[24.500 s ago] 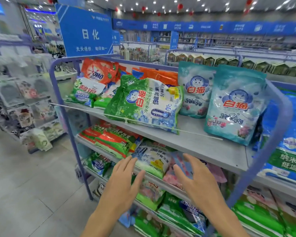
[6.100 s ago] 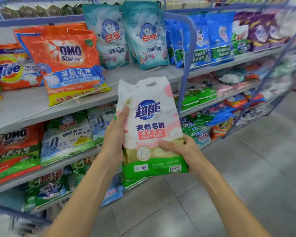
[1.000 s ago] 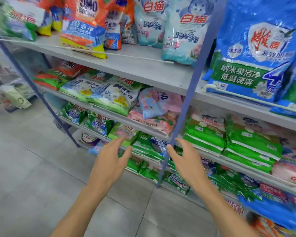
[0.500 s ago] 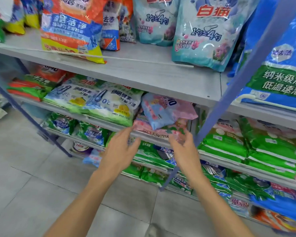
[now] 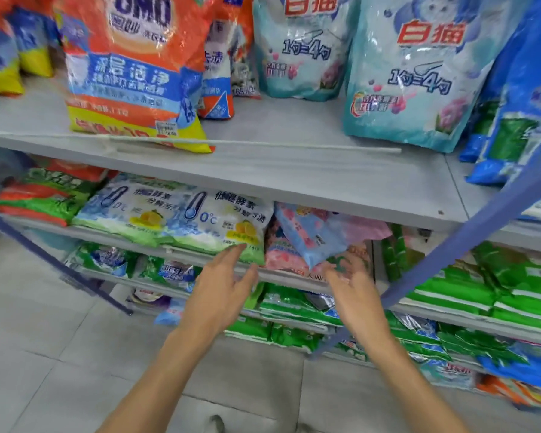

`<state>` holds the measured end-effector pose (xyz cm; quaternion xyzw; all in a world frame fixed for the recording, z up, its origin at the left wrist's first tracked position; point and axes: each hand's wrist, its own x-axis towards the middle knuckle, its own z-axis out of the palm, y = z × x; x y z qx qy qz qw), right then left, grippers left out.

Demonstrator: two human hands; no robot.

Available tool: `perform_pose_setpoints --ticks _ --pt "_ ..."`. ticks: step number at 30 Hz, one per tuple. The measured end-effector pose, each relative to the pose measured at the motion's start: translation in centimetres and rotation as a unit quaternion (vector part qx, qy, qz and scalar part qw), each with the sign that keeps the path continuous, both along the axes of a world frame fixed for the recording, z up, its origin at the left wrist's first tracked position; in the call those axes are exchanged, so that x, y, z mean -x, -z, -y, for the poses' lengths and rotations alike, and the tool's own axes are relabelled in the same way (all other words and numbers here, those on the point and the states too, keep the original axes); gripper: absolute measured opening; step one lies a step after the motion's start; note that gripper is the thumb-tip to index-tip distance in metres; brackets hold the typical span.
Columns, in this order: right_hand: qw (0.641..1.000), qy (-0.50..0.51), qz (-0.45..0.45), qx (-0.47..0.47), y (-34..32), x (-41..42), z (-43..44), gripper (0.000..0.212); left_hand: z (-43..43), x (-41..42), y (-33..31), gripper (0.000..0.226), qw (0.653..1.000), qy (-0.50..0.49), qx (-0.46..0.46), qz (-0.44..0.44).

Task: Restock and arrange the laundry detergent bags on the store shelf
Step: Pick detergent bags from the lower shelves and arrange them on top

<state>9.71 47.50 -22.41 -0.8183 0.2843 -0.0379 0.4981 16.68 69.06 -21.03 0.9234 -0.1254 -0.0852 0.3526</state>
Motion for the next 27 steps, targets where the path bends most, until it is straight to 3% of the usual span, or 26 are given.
perform_pose_setpoints --ticks 9,12,16,20,27 --pt "0.997 0.046 0.005 0.064 -7.4 0.0 -4.3 0.019 -2.1 -4.3 -5.6 0.057 0.987 0.138 0.037 0.075" --pt "0.994 0.045 -0.011 0.099 -10.0 0.2 -5.1 0.041 -1.9 -5.0 -7.8 0.051 0.980 0.170 0.057 0.091" --pt "0.986 0.057 -0.021 0.157 -13.5 0.2 -5.1 0.032 -1.0 -5.8 -11.3 0.031 0.977 0.141 0.100 0.122" --pt "0.980 0.087 -0.008 0.182 -16.5 -0.3 -4.3 0.053 0.2 -7.2 -14.1 0.037 0.972 0.145 0.095 0.159" --pt "0.966 0.097 0.064 0.231 -20.0 -4.8 -0.6 0.052 1.9 -11.1 -17.3 0.042 0.966 0.140 0.082 0.203"
